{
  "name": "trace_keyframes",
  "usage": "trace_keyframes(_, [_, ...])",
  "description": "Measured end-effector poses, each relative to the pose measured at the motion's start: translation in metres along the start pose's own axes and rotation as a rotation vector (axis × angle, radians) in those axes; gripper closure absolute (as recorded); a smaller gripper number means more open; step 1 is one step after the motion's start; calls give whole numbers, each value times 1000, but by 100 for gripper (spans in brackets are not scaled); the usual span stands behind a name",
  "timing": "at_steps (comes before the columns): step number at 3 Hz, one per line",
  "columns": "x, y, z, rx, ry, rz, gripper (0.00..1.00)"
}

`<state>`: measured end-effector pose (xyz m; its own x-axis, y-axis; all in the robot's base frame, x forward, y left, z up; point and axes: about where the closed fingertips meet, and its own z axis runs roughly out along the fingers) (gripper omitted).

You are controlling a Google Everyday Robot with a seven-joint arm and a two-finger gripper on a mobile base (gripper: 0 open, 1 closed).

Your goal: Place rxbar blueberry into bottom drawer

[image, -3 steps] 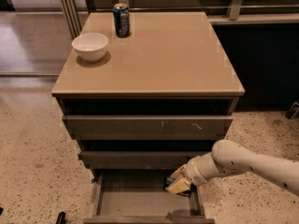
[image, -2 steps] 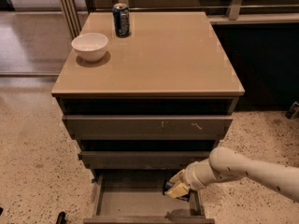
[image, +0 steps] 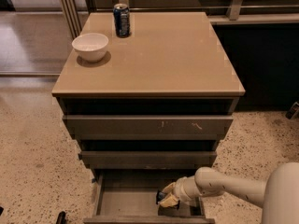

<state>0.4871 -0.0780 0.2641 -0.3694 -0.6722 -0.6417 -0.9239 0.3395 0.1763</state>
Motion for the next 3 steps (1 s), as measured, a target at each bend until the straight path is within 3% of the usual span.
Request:
trace_keyframes(1, [8,4,14,-13,-4,13,100])
trace_keyframes(3, [21,-13,44,32,-25,-53,100])
